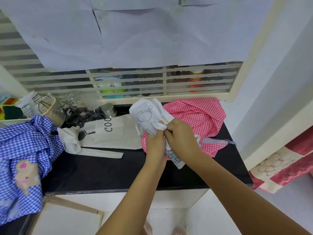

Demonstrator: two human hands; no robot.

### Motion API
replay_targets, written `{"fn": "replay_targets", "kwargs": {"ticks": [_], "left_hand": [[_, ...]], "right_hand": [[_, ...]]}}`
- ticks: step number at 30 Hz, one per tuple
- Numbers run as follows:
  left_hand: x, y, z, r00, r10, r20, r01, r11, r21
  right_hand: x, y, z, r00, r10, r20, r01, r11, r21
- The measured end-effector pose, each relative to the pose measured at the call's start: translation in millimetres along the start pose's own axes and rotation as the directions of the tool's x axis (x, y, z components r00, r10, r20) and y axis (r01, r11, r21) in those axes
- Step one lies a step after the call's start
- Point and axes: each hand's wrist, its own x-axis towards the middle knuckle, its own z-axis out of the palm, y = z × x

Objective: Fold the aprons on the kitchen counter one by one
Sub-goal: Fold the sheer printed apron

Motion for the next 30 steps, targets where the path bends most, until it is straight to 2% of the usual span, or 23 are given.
{"fn": "replay_targets", "kwargs": {"ticks": [4,6,8,9,11,13,15,17,19,21,24,26,27,30], "left_hand": [[8.3,8.1,-18.6,0.999,0.019,-0.045,-0.019,1.000,0.005],[11.4,11.5,-23.6,0.997,0.039,-0.071,-0.040,0.999,-0.015],[16.4,14.2,-24.6,0.992,0.078,-0.097,-0.080,0.997,-0.019],[18.8,16.0,-25.5,0.988,0.103,-0.114,-0.105,0.994,-0.016],[23.2,19.3,-27.0,0.981,0.140,-0.137,-0.145,0.989,-0.026],[26.2,19.9,-27.5,0.973,0.163,-0.162,-0.170,0.985,-0.033],[26.4,19.7,-24.4,0.971,0.178,-0.160,-0.188,0.981,-0.048],[27.9,18.7,-21.5,0.974,0.173,-0.144,-0.182,0.982,-0.046],[29.0,17.6,-19.7,0.978,0.164,-0.132,-0.167,0.986,-0.015],[30.3,15.8,-18.5,0.982,0.150,-0.118,-0.151,0.989,0.005],[33.5,16.4,-18.1,0.989,0.090,-0.117,-0.090,0.996,0.009],[35.3,22.5,-19.2,0.994,-0.022,-0.110,0.020,1.000,-0.019],[35.7,26.3,-20.1,0.993,-0.077,-0.089,0.075,0.997,-0.025],[38.8,32.0,-24.5,0.979,-0.202,-0.014,0.203,0.978,0.044]], "right_hand": [[-8.0,-11.5,-7.3,0.996,0.023,0.090,-0.044,0.970,0.241],[-13.7,-16.4,-10.1,0.985,0.110,0.136,-0.161,0.876,0.455],[-17.9,-17.3,-15.4,0.978,0.189,0.091,-0.205,0.767,0.608],[-19.0,-15.1,-19.1,0.979,0.204,0.004,-0.167,0.791,0.588],[-18.3,-5.8,-27.2,0.969,0.196,-0.149,-0.117,0.898,0.423],[-15.7,4.8,-31.4,0.968,0.216,-0.129,-0.164,0.930,0.328],[-14.1,13.7,-28.9,0.969,0.232,-0.087,-0.192,0.924,0.332],[-13.3,16.4,-27.0,0.975,0.168,-0.143,-0.116,0.941,0.317],[-13.1,18.8,-26.3,0.966,0.054,-0.252,0.005,0.974,0.228],[-12.0,21.3,-27.0,0.952,-0.098,-0.290,0.138,0.983,0.121],[-12.4,23.9,-28.9,0.902,-0.393,-0.179,0.383,0.919,-0.091],[-14.4,31.6,-32.2,0.796,-0.605,-0.025,0.571,0.763,-0.303],[-16.1,36.1,-34.5,0.761,-0.646,0.068,0.622,0.694,-0.364],[-20.9,47.0,-43.3,0.708,-0.634,0.311,0.701,0.581,-0.414]]}}
